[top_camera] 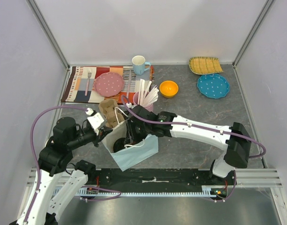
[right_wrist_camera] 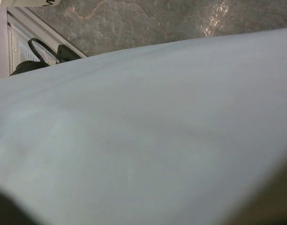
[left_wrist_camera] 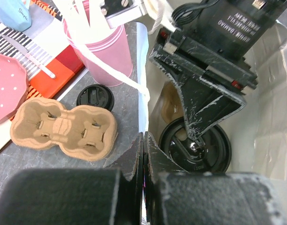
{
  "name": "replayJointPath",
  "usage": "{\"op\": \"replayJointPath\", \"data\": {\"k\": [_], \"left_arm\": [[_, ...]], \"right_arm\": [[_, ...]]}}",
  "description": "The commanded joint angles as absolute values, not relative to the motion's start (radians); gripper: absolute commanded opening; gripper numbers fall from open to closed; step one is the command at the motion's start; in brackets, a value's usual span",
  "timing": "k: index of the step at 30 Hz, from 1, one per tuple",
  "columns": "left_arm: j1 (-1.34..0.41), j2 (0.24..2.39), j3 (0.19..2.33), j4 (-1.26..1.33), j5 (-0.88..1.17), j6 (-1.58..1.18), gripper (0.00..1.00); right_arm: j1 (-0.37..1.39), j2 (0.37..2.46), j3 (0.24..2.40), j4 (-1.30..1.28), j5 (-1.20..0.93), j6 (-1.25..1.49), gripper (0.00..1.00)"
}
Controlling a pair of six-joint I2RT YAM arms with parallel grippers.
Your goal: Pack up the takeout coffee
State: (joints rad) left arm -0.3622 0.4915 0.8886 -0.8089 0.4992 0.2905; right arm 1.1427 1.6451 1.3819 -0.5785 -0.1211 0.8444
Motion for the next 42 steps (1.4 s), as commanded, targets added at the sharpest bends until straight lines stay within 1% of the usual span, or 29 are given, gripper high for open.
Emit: {"op": "replayJointPath", "data": {"k": [1,6,15,20,24,28,31,35,38,42], "left_arm": [[-0.362,0.486,0.902,-0.767,0.495,0.344,0.02],[-0.362,0.491,0.905,-0.765,0.503,0.347,0.02],[-0.362,0.494,0.905,-0.762,0.482,0.339,0.02],[-0.362,0.494,0.9,-0.747,0.479,0.324,0.02],[-0.362,0.488,0.897,-0.733,0.485,0.311,0.02],[-0.362,0.482,0.894,-0.73,0.497,0.304,0.02],[-0.362,0.482,0.894,-0.732,0.5,0.304,0.02],[-0.364,0.482,0.894,-0.732,0.508,0.298,0.02],[-0.362,0.48,0.891,-0.733,0.509,0.298,0.02],[-0.362,0.486,0.891,-0.733,0.509,0.304,0.02]], "right_arm": [[1.152,1.574,1.445,-0.644,-0.098,0.859,0.0],[1.158,1.523,1.462,-0.591,-0.058,0.816,0.0],[1.154,1.431,1.451,-0.588,-0.066,0.802,0.0],[1.144,1.44,1.468,-0.58,-0.132,0.921,0.0],[1.123,1.433,1.407,-0.545,-0.187,1.006,0.0],[1.094,1.419,1.345,-0.517,-0.163,1.052,0.0],[1.089,1.456,1.362,-0.509,-0.156,1.048,0.0],[1.092,1.517,1.327,-0.416,-0.183,1.072,0.0],[1.091,1.535,1.296,-0.417,-0.131,1.063,0.0],[1.095,1.58,1.276,-0.411,-0.159,1.057,0.0]]}}
